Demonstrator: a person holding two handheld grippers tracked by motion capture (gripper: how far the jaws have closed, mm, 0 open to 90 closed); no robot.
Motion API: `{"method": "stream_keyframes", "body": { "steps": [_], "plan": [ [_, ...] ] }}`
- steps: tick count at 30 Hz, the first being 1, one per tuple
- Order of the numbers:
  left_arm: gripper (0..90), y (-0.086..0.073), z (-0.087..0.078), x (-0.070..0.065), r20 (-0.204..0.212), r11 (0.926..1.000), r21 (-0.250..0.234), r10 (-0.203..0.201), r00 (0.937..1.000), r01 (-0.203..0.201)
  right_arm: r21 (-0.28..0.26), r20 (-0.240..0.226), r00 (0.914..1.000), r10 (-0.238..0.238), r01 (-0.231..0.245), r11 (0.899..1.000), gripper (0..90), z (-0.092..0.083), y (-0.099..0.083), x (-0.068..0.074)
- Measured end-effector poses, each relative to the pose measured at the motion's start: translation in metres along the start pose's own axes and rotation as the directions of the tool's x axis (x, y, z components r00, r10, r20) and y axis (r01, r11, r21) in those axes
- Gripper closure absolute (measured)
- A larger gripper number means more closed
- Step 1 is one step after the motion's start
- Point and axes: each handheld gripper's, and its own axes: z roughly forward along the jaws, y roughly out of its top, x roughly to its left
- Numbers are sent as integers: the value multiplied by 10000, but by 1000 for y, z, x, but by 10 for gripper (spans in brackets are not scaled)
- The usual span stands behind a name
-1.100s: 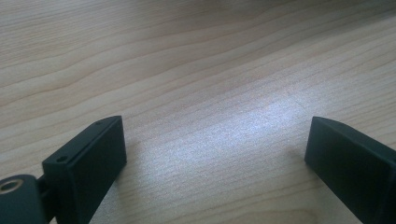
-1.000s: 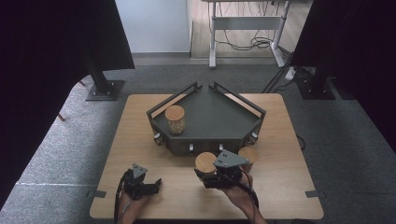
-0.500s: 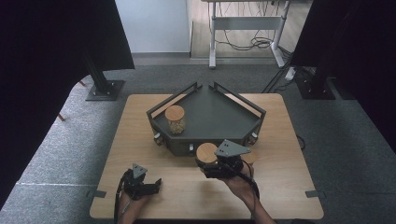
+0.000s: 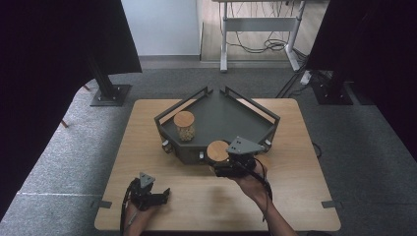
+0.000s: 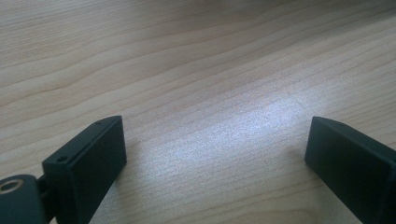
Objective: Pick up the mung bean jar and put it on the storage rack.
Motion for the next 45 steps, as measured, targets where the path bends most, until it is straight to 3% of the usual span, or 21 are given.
{"method": "stream_keyframes", "body": {
  "steps": [25, 35, 45],
  "plan": [
    [50, 0, 0, 0, 4, 10000, -1, -6, 10000, 6, -490, 462, 9986, -243, 266, 9984, 227, 17, 37, -16],
    [51, 0, 0, 0, 13, 10000, -10, 10, 10000, -10, -504, 542, 9985, -51, 78, 9987, 227, 27, 38, -26],
    [52, 0, 0, 0, 13, 10000, -19, 4, 10000, -4, -336, 924, 9957, -108, 139, 9993, 227, 39, 41, -31]
  ]
}}
